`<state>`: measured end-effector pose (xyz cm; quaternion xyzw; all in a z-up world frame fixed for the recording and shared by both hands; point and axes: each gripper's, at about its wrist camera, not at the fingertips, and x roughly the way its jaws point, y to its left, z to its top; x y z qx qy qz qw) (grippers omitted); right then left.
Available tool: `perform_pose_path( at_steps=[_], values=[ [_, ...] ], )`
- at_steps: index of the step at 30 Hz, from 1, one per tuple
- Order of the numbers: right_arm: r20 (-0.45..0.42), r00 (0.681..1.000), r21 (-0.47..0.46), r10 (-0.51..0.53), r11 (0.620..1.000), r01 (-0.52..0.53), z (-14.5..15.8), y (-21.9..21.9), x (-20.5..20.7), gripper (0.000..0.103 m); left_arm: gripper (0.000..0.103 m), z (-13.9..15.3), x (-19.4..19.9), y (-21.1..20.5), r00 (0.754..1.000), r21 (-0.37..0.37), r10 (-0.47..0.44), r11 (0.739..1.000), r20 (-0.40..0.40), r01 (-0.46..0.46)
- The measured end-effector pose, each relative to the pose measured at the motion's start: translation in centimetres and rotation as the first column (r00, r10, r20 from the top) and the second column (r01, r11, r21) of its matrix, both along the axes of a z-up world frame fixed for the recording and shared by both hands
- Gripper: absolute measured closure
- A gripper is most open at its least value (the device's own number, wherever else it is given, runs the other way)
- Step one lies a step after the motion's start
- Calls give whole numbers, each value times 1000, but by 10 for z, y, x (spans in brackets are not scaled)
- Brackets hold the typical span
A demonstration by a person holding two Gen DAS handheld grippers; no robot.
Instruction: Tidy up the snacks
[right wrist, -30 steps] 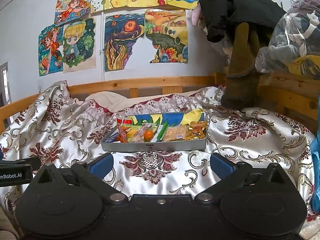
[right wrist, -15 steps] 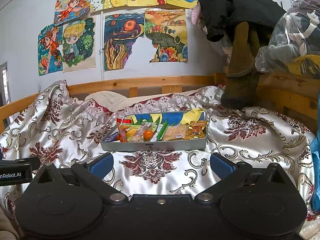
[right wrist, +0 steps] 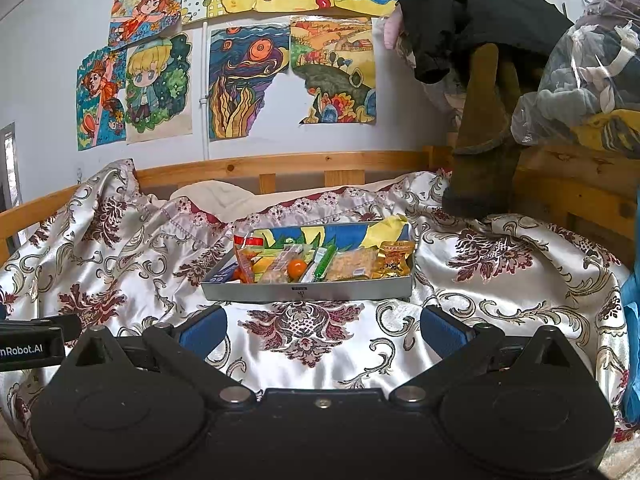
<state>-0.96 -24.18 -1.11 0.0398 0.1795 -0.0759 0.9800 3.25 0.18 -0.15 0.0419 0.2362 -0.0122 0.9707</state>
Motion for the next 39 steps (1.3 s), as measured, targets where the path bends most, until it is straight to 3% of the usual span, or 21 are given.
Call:
perform_pose_path(
  at_steps=[15, 39],
  values=[
    [-1, 1000, 0, 0, 1000, 0, -2, -1, -1, 1, 0, -3, 5, -4, 998, 9, 29, 1000, -49, -29],
    [-3, 1000, -2, 1, 1000, -1, -1, -1, 0, 1, 0, -4, 5, -7, 998, 25, 34, 999, -54, -33]
  ],
)
